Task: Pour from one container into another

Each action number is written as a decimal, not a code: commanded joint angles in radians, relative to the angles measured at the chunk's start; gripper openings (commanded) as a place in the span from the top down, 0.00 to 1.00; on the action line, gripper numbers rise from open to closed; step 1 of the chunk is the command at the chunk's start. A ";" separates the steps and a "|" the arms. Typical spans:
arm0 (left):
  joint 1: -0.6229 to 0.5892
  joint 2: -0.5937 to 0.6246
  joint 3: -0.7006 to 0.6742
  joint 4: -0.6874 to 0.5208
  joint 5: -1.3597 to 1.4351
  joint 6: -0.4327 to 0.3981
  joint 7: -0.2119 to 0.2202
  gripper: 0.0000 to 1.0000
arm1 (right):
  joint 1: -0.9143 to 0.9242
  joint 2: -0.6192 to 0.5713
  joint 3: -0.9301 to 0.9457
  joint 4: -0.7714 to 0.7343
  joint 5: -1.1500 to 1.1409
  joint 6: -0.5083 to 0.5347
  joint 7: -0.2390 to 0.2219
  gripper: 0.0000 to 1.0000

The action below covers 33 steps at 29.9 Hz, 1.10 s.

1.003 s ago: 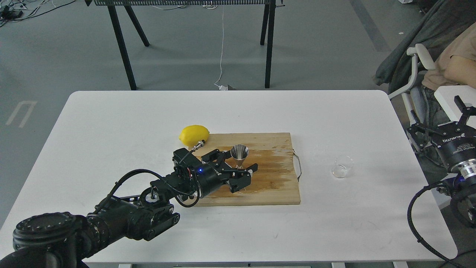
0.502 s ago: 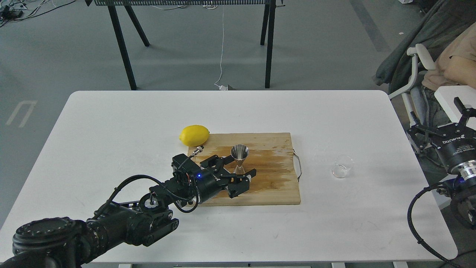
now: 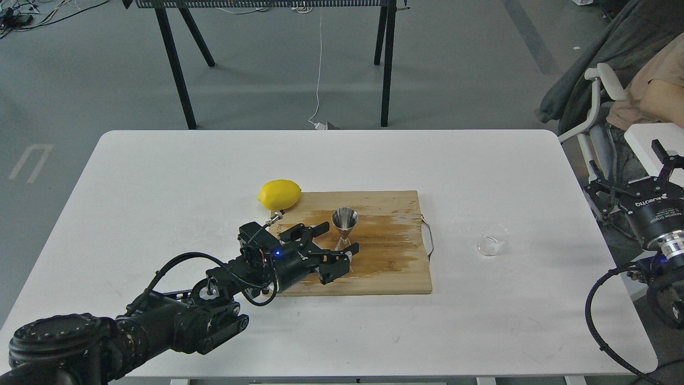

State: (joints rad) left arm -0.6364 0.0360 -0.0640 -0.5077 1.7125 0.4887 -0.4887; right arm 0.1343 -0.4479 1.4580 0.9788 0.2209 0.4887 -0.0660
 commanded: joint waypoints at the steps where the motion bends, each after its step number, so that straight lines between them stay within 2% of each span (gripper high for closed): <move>1: 0.000 0.005 0.001 0.000 -0.001 0.000 0.000 0.06 | -0.001 0.000 0.002 0.000 0.000 0.000 0.000 0.01; 10: 0.012 0.051 0.001 -0.006 -0.001 0.000 0.000 0.06 | -0.001 0.000 0.002 0.000 0.000 0.000 0.000 0.01; 15: 0.037 0.122 -0.002 -0.073 -0.001 0.000 0.000 0.06 | -0.001 0.005 0.001 0.000 0.000 0.000 0.000 0.01; 21: 0.035 0.391 -0.016 -0.293 -0.042 0.000 0.000 0.08 | -0.001 0.005 0.005 0.001 0.000 0.000 0.000 0.01; 26: 0.035 0.602 -0.074 -0.504 -0.235 -0.013 0.000 0.08 | -0.001 0.006 0.001 0.003 0.002 0.000 -0.001 0.01; 29: 0.035 0.683 -0.135 -0.574 -0.335 -0.227 0.000 0.08 | 0.001 0.008 -0.002 0.006 0.002 0.000 -0.001 0.01; 31: 0.037 0.705 -0.204 -0.586 -0.423 -0.402 0.000 0.07 | 0.004 0.008 -0.007 0.009 0.002 0.000 -0.003 0.01; 33: 0.038 0.716 -0.273 -0.575 -0.535 -0.610 0.000 0.07 | 0.010 0.011 -0.010 0.012 0.002 0.000 -0.005 0.01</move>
State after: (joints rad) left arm -0.6013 0.7283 -0.2464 -1.0842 1.3169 0.1406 -0.4886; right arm 0.1373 -0.4401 1.4528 0.9869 0.2223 0.4887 -0.0685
